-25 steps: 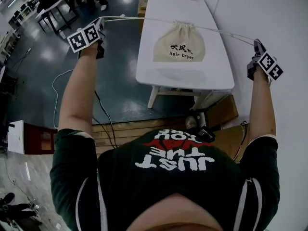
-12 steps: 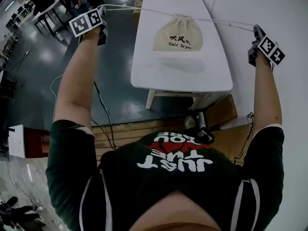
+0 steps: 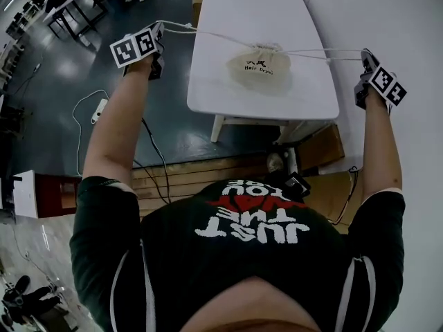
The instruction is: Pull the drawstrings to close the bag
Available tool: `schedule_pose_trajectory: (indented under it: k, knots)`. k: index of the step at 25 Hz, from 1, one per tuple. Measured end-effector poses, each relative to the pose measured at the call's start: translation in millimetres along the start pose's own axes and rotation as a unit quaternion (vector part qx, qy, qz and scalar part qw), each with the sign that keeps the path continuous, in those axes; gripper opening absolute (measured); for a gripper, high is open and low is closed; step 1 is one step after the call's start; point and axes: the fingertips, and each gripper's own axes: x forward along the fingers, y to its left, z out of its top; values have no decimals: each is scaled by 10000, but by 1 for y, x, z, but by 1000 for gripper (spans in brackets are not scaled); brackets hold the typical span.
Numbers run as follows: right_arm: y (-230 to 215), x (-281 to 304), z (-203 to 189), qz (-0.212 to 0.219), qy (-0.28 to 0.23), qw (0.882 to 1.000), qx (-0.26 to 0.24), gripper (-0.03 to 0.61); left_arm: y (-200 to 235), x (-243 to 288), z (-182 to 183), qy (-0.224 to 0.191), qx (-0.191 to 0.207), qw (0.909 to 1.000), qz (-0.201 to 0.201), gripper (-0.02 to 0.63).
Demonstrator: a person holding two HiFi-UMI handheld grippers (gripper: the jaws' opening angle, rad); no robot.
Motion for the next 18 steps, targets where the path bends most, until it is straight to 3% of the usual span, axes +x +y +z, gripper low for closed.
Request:
schedule_pose_trajectory:
  k: [7,11,18]
  knots:
    - [0,-26,-28,88,288,9995,96,8,-6,-32,-36,138,-392,9988,-240,8]
    - [8,-52,-63,114,470,9988,-89,8,-9,-66,-77,242,-563,9977,-295,8]
    - [21,-78,-124,180,827,9964,103,8,-28,-109,-155,577,-795,9946,-326,8]
